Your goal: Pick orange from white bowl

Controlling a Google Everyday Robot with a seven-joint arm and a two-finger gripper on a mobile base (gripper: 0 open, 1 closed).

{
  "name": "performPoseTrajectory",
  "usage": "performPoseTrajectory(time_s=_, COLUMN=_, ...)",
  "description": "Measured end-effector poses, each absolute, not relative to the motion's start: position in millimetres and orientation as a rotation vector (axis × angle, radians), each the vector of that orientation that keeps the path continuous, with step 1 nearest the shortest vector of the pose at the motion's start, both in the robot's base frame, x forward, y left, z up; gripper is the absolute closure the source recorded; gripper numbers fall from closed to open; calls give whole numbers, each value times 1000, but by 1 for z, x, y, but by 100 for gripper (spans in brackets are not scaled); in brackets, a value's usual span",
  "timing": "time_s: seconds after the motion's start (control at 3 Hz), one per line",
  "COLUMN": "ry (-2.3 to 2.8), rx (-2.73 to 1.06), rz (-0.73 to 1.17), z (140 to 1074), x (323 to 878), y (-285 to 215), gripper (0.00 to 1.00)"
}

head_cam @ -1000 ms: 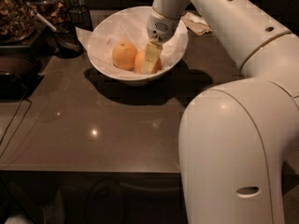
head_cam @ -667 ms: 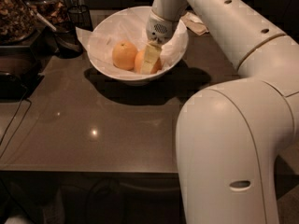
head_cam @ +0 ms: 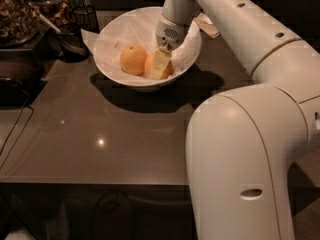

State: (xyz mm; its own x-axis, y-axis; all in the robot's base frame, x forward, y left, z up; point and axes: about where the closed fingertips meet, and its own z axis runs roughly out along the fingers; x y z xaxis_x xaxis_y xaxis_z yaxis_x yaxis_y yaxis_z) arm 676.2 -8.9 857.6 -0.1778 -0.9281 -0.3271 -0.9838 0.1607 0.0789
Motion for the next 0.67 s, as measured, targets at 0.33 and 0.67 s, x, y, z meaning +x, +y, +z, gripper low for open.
performPoseTrajectory(time_s=0.33, ry=2230, rx=-1870, rz=406, z=858, x=676, y=-9, gripper=76)
performPoseTrajectory(time_s=0.67, ry=2198, rx=-1847, rz=380, z=866, x=678, y=-7, gripper=98)
